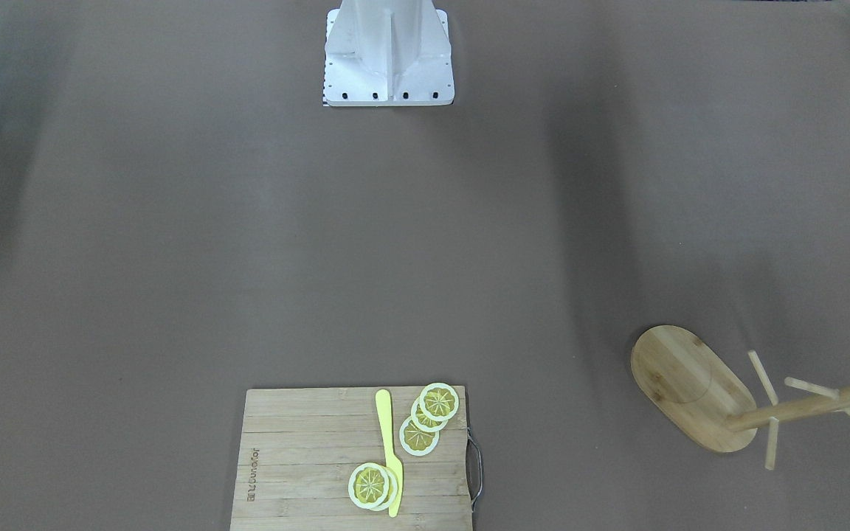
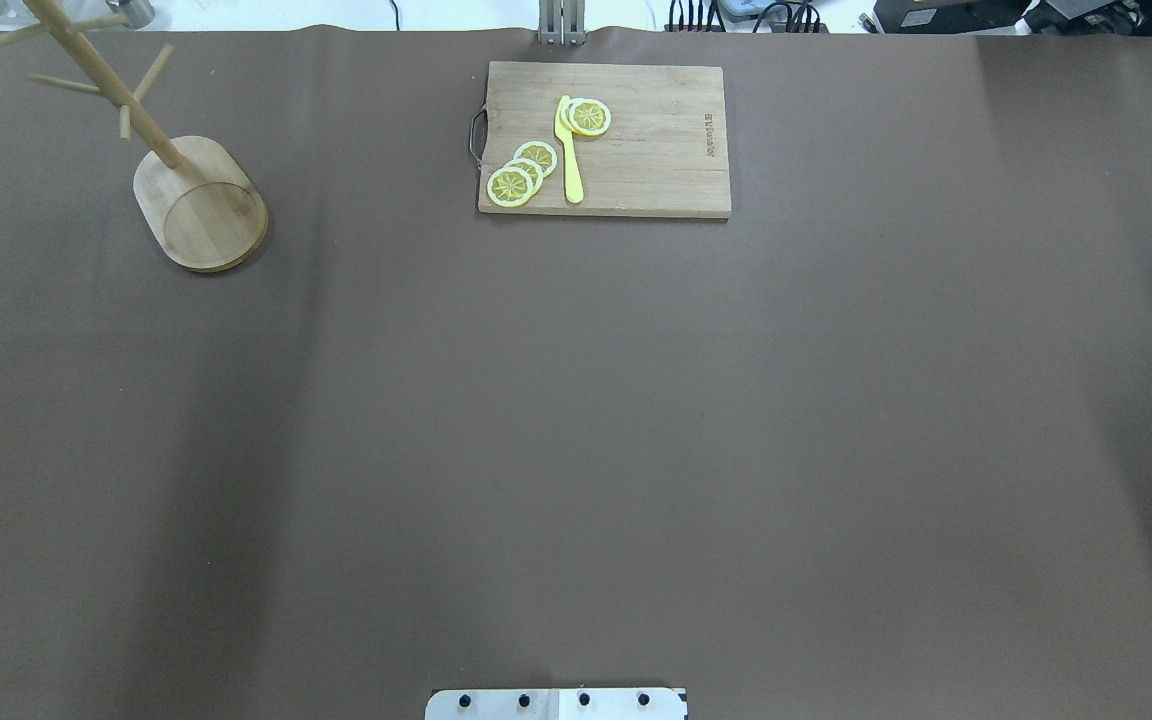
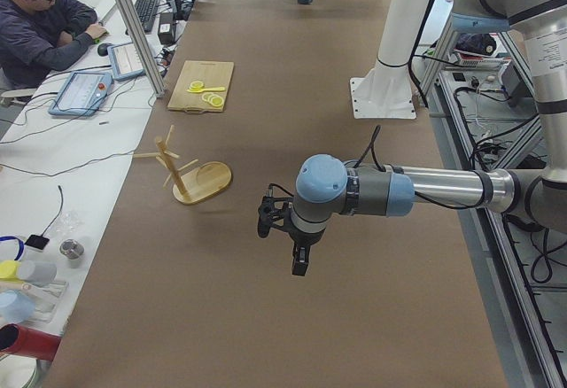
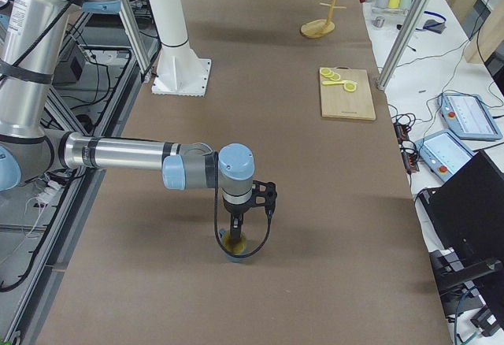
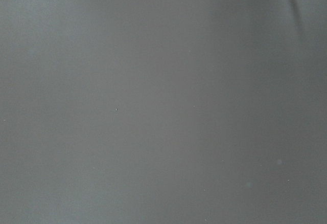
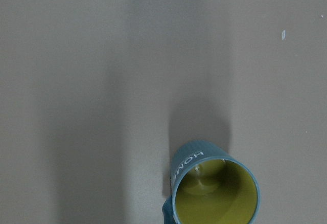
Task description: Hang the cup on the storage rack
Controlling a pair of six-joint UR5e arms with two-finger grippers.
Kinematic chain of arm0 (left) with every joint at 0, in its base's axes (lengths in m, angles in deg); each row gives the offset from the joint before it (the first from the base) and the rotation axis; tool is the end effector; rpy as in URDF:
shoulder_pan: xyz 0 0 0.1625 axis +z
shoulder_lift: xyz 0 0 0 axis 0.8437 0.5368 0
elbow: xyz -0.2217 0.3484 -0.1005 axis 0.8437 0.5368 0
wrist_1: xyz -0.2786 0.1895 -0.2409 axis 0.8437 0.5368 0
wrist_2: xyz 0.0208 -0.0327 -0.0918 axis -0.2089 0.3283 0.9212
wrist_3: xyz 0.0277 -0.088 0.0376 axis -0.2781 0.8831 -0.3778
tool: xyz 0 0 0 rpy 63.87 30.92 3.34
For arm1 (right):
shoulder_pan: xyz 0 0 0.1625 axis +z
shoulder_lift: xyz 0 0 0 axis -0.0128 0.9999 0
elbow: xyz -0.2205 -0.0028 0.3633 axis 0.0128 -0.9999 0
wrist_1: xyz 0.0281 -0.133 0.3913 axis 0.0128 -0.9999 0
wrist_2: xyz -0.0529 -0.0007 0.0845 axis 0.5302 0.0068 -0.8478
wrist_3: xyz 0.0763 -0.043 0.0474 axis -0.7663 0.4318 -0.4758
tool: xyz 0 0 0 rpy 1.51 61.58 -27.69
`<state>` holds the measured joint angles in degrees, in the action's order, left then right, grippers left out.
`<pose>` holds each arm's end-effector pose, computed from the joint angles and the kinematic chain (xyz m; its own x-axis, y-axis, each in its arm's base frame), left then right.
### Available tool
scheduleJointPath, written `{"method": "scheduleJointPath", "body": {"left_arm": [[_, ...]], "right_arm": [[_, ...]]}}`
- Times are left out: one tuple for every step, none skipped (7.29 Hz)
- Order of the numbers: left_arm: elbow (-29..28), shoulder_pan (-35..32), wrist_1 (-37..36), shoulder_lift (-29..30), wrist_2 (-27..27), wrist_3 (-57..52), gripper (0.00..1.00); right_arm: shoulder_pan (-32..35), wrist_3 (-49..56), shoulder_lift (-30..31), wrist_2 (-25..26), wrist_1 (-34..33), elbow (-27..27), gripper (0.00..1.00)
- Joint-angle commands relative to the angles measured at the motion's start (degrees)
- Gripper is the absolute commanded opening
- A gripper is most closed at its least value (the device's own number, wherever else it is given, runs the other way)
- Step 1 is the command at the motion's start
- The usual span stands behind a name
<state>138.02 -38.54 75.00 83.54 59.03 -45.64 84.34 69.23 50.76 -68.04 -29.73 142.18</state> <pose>-0.0993 -0.3404 0.6002 0.7129 0.0771 -0.6970 0.0292 0.9898 0.1393 0.0363 -0.3587 0.6473 0.7435 0.0000 0.6687 0.0061 1.0000 -0.0068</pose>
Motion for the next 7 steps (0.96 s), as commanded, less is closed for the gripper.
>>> {"method": "scheduleJointPath", "body": {"left_arm": [[0.2,0.3,-0.1,0.0,0.0,0.0,0.99],[0.3,0.3,0.0,0.0,-0.2,0.0,0.99],[0.3,-0.1,0.1,0.0,-0.2,0.0,0.99],[0.4,-0.1,0.3,0.0,-0.3,0.0,0.99],[0.5,-0.2,0.4,0.0,-0.3,0.0,0.99],[0.9,-0.4,0.5,0.4,-0.3,0.0,0.99],[2.6,-1.1,0.7,0.1,0.3,0.0,0.99]], "right_arm": [[0.0,-0.1,-0.1,0.1,0.0,0.3,1.00],[0.0,-0.1,-0.1,0.0,0.0,0.4,1.00],[0.0,-0.1,-0.1,0.1,0.0,0.3,1.00],[0.0,0.2,-0.1,0.0,0.0,0.5,1.00],[0.0,0.3,-0.1,0.0,0.0,0.6,1.00],[-0.1,0.3,-0.2,0.0,0.0,1.9,1.00],[-0.1,0.3,-0.2,0.0,0.0,2.5,1.00]]}}
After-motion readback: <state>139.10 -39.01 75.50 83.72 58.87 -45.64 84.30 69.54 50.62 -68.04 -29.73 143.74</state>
